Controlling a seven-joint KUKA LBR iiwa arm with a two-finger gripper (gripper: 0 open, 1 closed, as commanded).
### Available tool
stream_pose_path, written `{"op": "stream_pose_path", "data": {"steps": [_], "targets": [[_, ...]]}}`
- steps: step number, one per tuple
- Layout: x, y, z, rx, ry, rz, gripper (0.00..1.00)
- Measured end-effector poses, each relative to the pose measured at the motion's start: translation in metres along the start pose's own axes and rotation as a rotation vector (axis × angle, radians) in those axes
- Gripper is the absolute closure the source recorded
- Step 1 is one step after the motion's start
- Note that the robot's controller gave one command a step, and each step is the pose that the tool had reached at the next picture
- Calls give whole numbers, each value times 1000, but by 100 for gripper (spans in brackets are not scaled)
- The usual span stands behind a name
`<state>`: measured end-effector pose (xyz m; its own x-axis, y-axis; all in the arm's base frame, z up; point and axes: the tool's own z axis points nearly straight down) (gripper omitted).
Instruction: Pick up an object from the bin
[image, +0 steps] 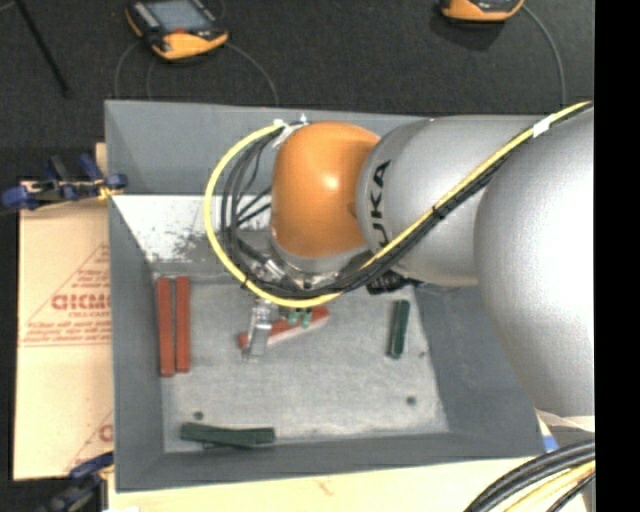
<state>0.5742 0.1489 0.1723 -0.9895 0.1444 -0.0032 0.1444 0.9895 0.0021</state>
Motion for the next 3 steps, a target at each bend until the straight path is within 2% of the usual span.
{"op": "stream_pose_path", "data": {"steps": [1,2,3], "targets": [[-20,1,8,-1,-2,88,0],[-56,-19,95,-3,2,-245,100],[-56,-19,95,-4,1,-243,100]]}}
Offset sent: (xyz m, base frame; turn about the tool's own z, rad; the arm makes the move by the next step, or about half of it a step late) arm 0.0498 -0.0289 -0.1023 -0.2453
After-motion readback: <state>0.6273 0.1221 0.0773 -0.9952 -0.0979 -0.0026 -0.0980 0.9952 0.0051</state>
